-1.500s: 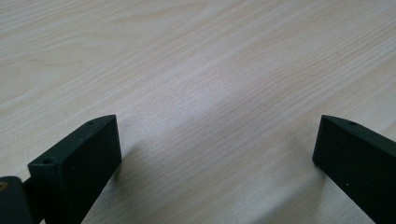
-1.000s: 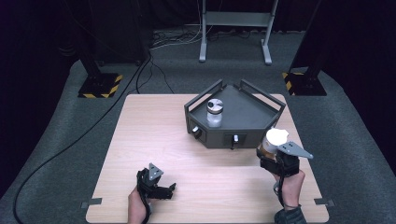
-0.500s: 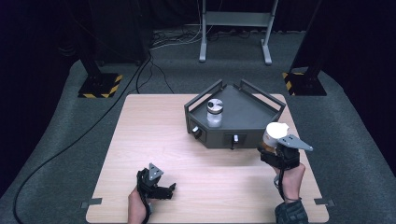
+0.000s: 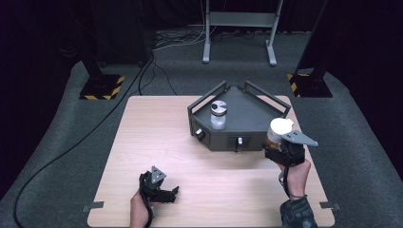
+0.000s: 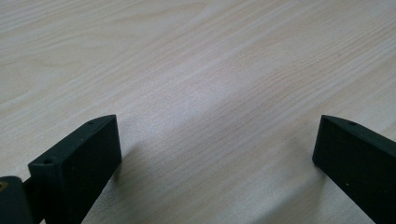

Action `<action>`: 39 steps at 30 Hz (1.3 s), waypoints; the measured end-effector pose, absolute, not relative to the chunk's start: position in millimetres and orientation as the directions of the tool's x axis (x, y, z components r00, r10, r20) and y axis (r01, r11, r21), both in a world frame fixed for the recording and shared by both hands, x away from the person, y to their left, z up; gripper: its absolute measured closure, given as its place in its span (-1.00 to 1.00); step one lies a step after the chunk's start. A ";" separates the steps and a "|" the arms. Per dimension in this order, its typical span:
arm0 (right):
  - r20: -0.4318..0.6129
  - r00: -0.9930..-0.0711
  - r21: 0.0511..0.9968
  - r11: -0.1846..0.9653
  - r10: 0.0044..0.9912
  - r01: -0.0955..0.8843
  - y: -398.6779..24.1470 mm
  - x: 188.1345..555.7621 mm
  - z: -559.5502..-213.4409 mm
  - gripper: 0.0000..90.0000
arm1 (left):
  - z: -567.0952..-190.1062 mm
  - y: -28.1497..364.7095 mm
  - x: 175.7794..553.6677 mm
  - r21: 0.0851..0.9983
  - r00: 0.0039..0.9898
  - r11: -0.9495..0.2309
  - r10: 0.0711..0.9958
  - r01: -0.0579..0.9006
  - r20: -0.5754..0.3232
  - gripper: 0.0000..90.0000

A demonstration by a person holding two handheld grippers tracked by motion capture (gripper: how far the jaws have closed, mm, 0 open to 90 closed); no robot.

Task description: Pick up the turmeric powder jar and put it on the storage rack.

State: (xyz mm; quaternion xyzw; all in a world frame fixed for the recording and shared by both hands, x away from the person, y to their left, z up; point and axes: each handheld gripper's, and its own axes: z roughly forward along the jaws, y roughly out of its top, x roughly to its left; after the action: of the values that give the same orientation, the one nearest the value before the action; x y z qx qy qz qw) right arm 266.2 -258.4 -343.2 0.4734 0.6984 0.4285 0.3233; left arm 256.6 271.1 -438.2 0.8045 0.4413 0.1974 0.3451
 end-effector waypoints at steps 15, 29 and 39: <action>-0.053 -0.344 0.905 0.191 0.937 0.381 -256.1 275.2 -335.2 -0.33 | -437.9 271.6 257.3 0.728 0.534 -0.372 0.846 0.576 0.011 -0.98; -0.057 -0.338 0.905 0.191 0.939 0.380 -257.2 280.7 -329.5 -0.33 | -438.0 271.6 257.2 0.728 0.534 -0.372 0.846 0.576 0.011 -0.98; -0.057 -0.333 0.906 0.189 0.941 0.380 -258.3 287.3 -323.9 -0.33 | -438.0 271.6 257.2 0.728 0.534 -0.372 0.846 0.575 0.011 -0.98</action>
State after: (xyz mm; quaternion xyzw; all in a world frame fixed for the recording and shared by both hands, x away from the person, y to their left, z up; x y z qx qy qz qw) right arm 287.3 -258.3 -323.9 0.4738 0.6969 0.4254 0.3299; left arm 257.2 271.6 -438.0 0.8048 0.4414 0.1959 0.3450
